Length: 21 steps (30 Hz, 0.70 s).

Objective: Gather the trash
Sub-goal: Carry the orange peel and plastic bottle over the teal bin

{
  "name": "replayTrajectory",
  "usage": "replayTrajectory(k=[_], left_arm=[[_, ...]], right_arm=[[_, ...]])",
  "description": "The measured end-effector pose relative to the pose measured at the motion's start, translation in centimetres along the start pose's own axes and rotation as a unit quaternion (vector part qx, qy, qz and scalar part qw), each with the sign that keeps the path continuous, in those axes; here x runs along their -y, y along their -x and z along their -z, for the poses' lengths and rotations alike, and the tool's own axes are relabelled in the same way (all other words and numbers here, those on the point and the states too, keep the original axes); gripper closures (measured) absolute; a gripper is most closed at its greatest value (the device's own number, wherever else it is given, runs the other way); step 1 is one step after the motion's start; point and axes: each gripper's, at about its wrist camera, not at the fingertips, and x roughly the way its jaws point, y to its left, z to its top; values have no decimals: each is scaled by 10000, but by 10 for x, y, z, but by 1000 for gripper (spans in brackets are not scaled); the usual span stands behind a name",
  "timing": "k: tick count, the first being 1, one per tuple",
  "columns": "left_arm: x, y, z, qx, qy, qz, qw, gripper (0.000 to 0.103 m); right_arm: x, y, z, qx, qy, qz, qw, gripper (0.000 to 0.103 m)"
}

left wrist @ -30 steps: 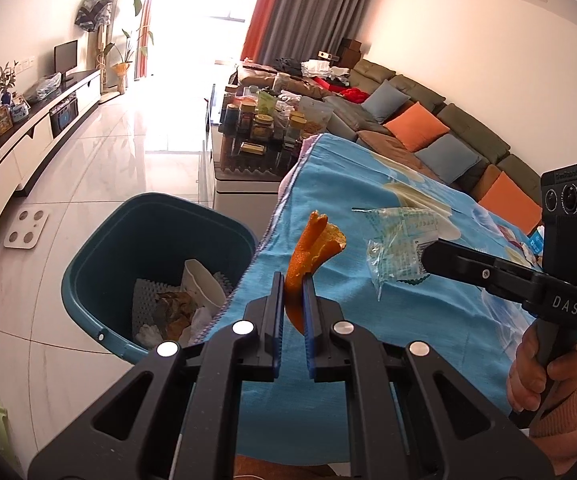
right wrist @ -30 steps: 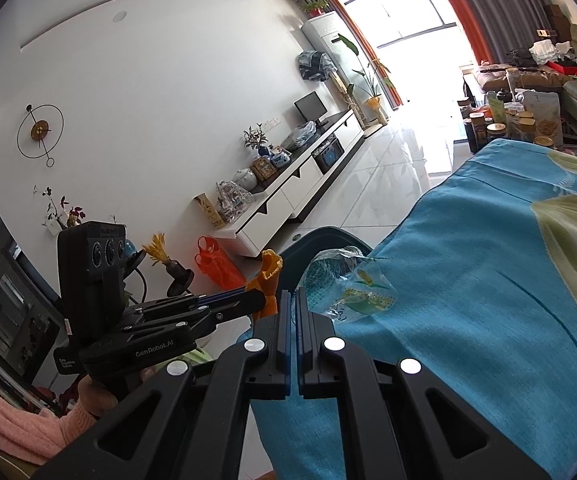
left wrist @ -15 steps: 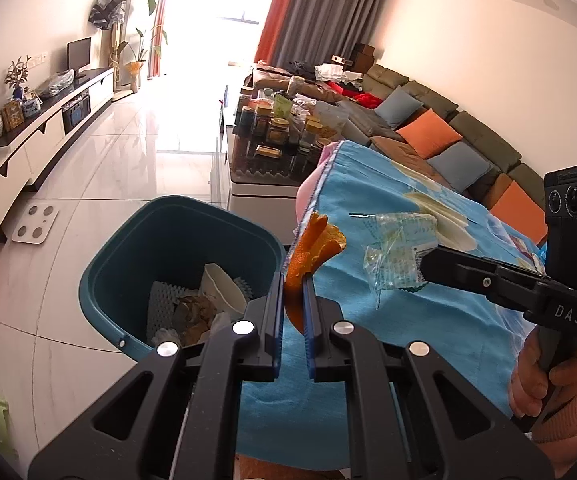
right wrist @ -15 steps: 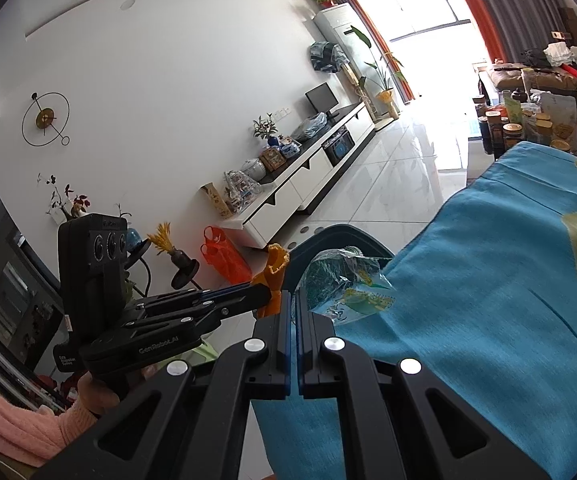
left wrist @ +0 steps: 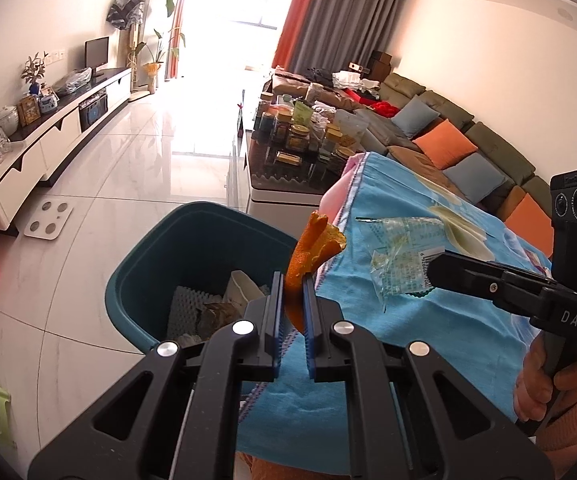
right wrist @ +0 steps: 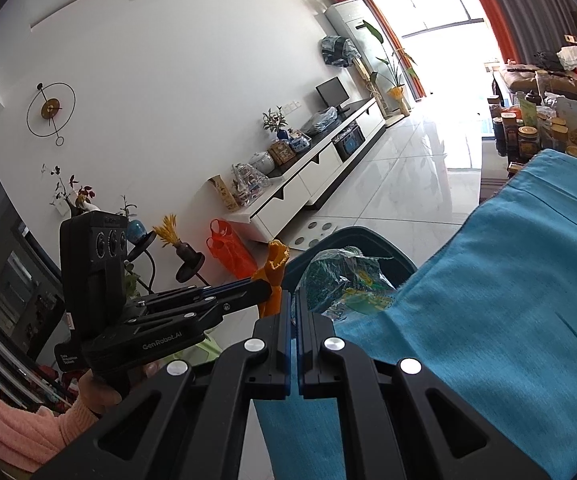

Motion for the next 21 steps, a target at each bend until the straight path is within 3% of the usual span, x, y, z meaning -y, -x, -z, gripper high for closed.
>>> replayTrajectory(k=[21], left_arm=[[-14,0,-4,50,144,-185,9997,94]], right_arm=[[-13,-24,-9,-182,145,-62,9997,102]])
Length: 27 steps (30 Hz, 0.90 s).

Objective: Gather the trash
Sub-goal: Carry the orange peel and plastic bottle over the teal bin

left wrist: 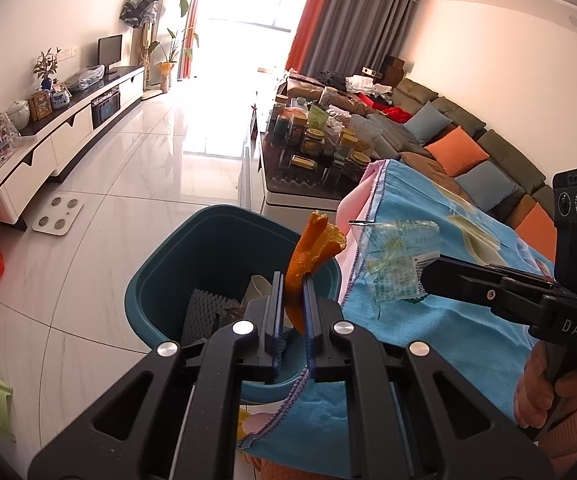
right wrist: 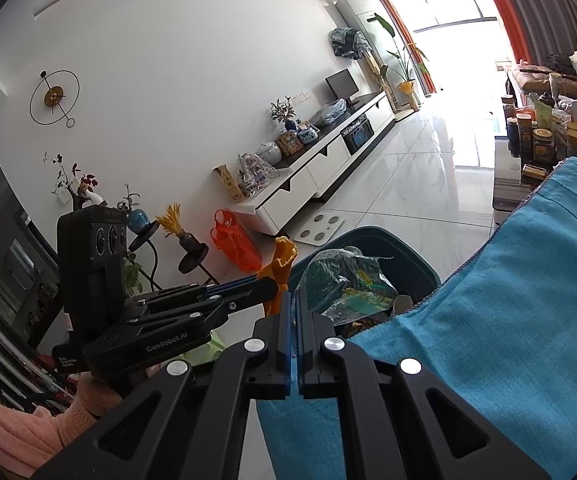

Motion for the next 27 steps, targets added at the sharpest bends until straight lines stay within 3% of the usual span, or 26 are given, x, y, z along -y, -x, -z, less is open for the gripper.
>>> replayTrajectory(k=[27], left_arm=[[-10,-11,-3,-38,97,-199,9997,94]], right_arm=[[0,-25,-11,-187,55,77,9998,102]])
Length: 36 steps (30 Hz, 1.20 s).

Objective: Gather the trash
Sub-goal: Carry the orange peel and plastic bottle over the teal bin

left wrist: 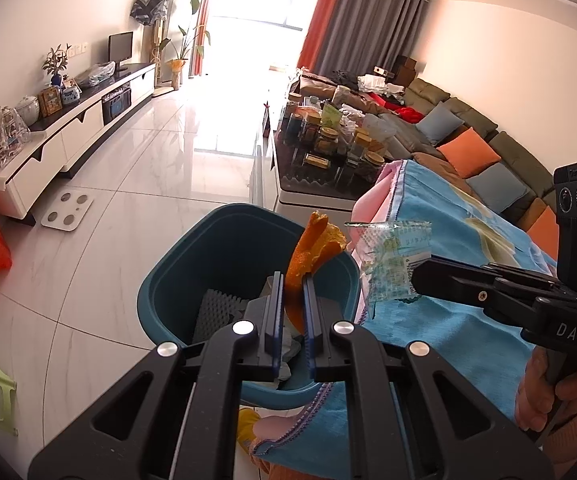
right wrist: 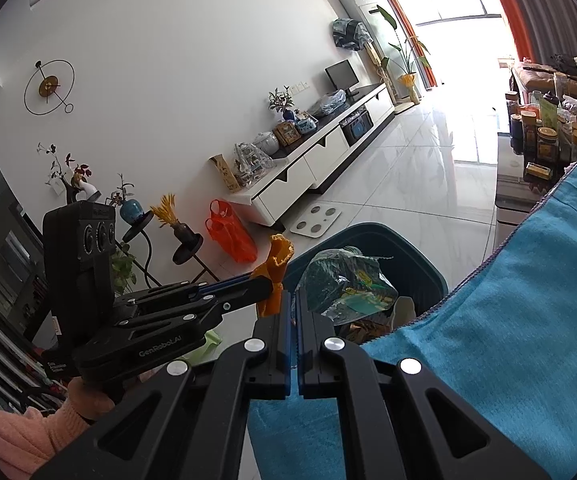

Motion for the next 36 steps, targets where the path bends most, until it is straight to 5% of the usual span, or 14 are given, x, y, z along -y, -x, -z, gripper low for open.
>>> replayTrajectory(k=[36], left_arm=[[-9,-26,5,-165,139,-115,9997,94]], right_arm=[[-1,-26,-5,-298,-22,99,9995,102]])
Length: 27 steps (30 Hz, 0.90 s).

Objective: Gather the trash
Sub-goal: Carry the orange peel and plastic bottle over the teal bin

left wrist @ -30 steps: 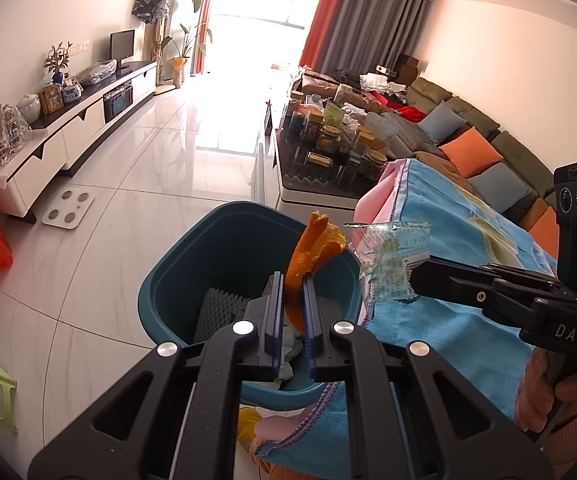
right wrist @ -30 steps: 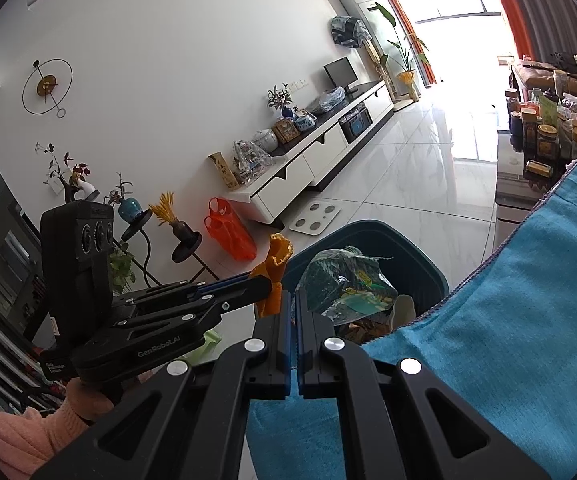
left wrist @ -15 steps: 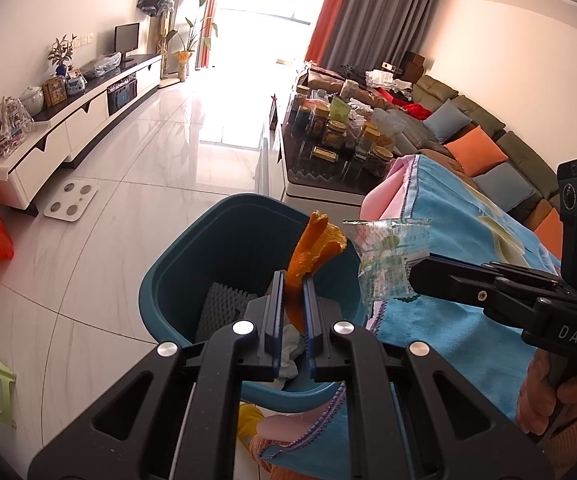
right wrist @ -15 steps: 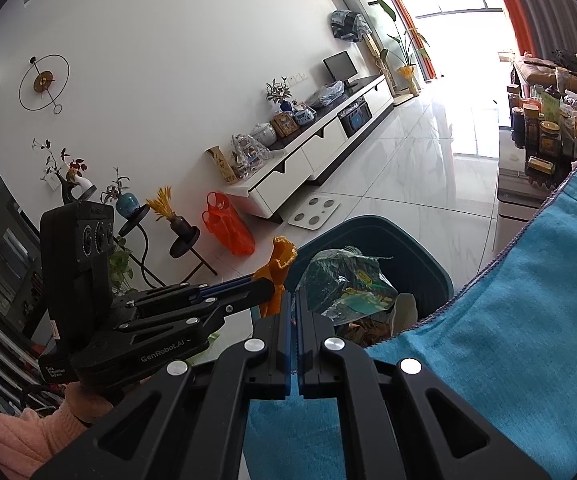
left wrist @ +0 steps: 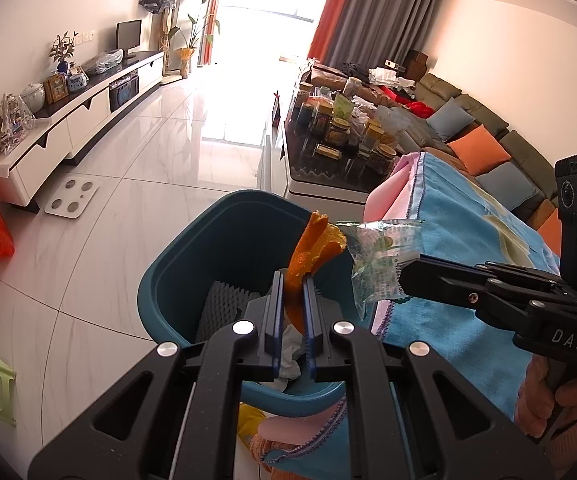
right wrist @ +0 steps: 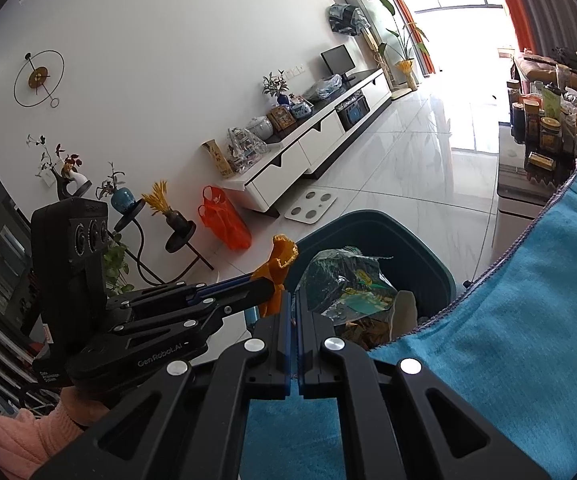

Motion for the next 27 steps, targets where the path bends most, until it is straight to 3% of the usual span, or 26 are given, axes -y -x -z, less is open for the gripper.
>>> replayTrajectory(k=[27], left_arm=[[-11,-28,1,-178,173,-75,9997,94]], right_arm=[[0,-23,-4,-324,22,128,9994,102]])
